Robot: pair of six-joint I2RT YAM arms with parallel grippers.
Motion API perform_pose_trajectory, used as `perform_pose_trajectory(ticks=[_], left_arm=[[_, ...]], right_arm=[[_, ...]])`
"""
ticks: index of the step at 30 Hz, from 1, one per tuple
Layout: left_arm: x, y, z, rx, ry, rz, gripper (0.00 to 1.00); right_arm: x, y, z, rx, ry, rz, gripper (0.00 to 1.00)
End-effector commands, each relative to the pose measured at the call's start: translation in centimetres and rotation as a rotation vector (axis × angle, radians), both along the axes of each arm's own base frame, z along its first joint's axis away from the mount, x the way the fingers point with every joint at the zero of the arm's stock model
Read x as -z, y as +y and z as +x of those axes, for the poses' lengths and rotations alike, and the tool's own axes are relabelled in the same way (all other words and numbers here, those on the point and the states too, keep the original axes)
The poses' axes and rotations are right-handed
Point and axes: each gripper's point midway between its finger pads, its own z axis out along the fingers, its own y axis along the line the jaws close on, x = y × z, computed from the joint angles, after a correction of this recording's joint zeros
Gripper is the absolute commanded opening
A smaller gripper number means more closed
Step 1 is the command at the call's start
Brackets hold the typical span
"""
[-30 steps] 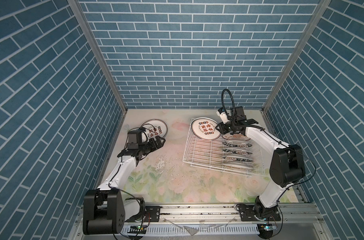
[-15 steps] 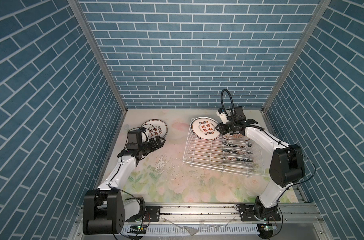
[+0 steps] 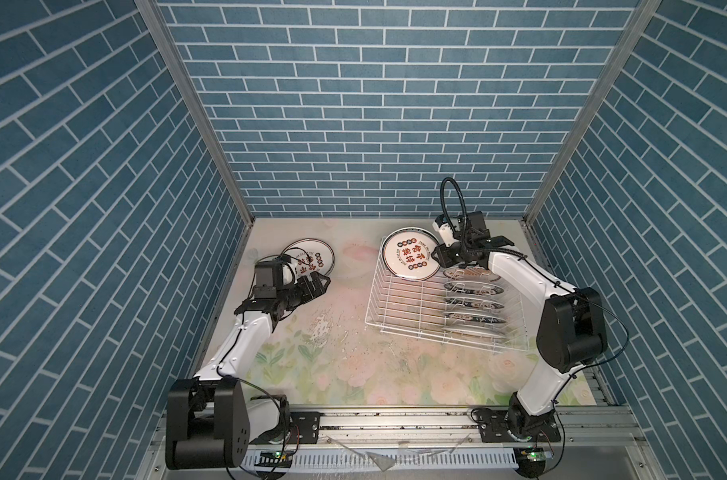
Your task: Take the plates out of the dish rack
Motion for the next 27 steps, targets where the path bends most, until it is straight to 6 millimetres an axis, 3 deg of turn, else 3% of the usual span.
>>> perform_pose_trajectory(ticks=[1,9,27], left_arm=[[0.5,-0.1,-0.3,0.007,0.003,0.008,0.99],[0.3,-0.1,-0.3,0.008,-0.002,0.013,0.99],[0.1,-0.1,-0.4,0.011,-0.004,0.015,0.99]], right_arm=[[-0.8,0.5,0.5,-0.013,-0.017,0.002,0.43],[0.2,-0.7,0.9,0.061,-0.005,-0.035,0.43],[2.2,-0.5,1.2,0.109,0.03,0.001,0.43]])
